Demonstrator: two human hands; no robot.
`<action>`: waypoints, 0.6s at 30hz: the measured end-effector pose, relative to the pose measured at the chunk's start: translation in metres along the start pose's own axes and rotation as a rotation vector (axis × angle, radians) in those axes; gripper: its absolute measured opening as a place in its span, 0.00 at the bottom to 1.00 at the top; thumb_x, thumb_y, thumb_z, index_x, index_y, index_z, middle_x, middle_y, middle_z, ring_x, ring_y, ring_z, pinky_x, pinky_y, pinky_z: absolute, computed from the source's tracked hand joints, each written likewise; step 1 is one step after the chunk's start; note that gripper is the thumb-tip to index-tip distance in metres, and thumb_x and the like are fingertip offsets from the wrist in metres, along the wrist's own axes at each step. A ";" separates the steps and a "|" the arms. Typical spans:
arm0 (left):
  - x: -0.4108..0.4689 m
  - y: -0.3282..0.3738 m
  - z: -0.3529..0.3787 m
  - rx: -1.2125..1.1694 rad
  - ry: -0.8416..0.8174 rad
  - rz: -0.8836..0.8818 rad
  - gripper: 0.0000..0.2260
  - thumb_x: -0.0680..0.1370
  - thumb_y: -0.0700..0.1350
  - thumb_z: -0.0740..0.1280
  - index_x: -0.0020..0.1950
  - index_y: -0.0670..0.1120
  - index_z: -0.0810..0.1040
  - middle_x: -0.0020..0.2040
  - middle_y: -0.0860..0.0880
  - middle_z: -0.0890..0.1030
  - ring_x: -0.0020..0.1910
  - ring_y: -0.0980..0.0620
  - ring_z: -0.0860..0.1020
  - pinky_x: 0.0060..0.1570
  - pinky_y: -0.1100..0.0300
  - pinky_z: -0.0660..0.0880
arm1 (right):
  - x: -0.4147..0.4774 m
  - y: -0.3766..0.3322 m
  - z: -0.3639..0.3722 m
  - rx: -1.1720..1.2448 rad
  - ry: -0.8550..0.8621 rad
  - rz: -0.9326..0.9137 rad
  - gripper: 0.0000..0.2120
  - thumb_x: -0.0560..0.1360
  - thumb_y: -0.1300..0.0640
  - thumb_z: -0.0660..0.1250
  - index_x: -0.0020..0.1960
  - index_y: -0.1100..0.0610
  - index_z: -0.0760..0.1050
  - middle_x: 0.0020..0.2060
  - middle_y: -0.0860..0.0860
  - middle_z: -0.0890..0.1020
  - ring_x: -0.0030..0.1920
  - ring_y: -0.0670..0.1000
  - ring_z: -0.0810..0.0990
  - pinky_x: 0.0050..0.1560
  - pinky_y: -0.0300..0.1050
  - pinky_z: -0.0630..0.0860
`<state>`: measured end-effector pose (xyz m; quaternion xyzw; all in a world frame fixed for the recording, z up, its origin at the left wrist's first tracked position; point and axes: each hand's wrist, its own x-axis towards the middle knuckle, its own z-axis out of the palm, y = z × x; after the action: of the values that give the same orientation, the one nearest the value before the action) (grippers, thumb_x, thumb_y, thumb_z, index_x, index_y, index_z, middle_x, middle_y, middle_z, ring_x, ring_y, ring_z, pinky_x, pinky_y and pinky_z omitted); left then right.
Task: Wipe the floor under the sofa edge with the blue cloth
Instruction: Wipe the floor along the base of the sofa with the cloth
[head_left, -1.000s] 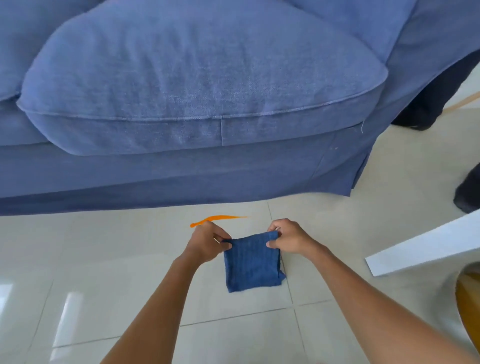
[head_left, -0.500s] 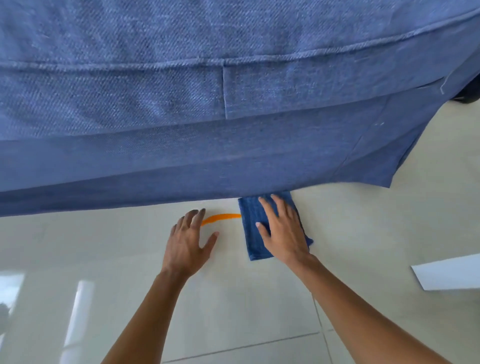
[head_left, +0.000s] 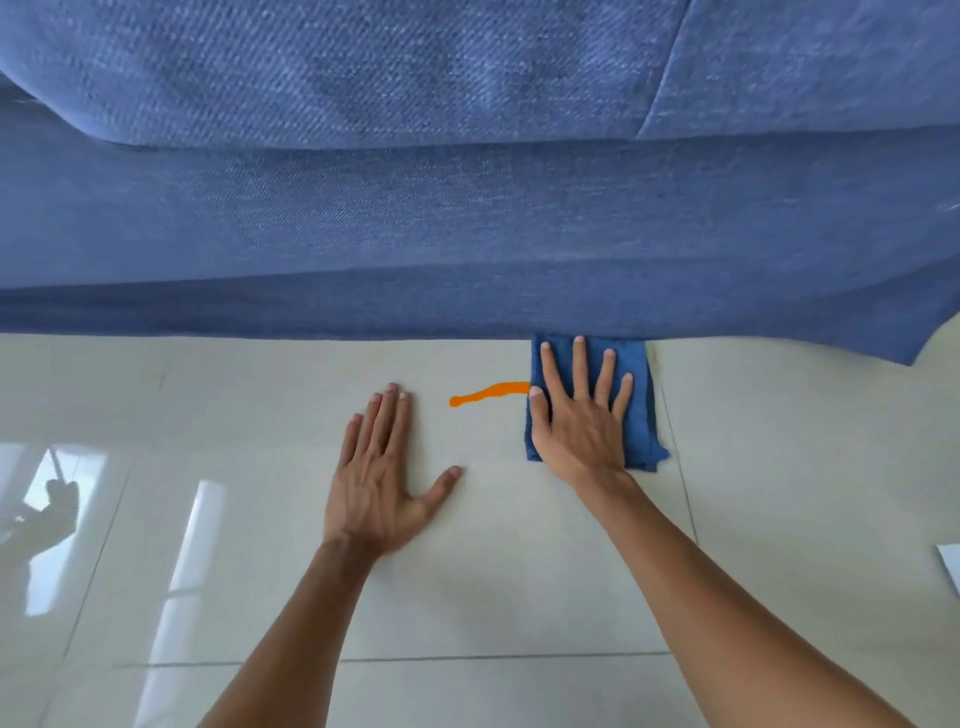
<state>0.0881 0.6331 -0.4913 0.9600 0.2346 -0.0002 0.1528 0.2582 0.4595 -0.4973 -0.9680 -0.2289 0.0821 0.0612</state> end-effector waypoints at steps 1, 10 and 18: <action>-0.001 0.001 -0.001 0.002 -0.009 -0.005 0.45 0.74 0.72 0.54 0.82 0.47 0.46 0.83 0.51 0.45 0.82 0.52 0.43 0.80 0.51 0.46 | 0.001 -0.010 0.001 0.006 0.005 -0.026 0.31 0.81 0.38 0.37 0.83 0.44 0.45 0.83 0.52 0.47 0.82 0.64 0.43 0.79 0.69 0.41; -0.041 -0.014 0.001 0.003 0.045 -0.181 0.43 0.74 0.72 0.53 0.82 0.49 0.47 0.83 0.51 0.46 0.82 0.51 0.45 0.80 0.48 0.48 | -0.029 0.036 0.000 -0.040 0.007 -0.145 0.28 0.82 0.38 0.41 0.82 0.39 0.45 0.83 0.47 0.48 0.83 0.59 0.46 0.81 0.63 0.42; -0.041 -0.013 -0.003 -0.001 0.024 -0.176 0.42 0.75 0.72 0.52 0.82 0.50 0.46 0.83 0.51 0.45 0.82 0.51 0.44 0.80 0.47 0.48 | -0.035 -0.008 0.006 -0.064 -0.012 -0.280 0.28 0.84 0.42 0.42 0.83 0.43 0.46 0.83 0.47 0.48 0.83 0.60 0.44 0.79 0.67 0.47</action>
<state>0.0458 0.6266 -0.4891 0.9355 0.3199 -0.0018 0.1500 0.2227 0.4517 -0.4973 -0.9276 -0.3646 0.0710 0.0397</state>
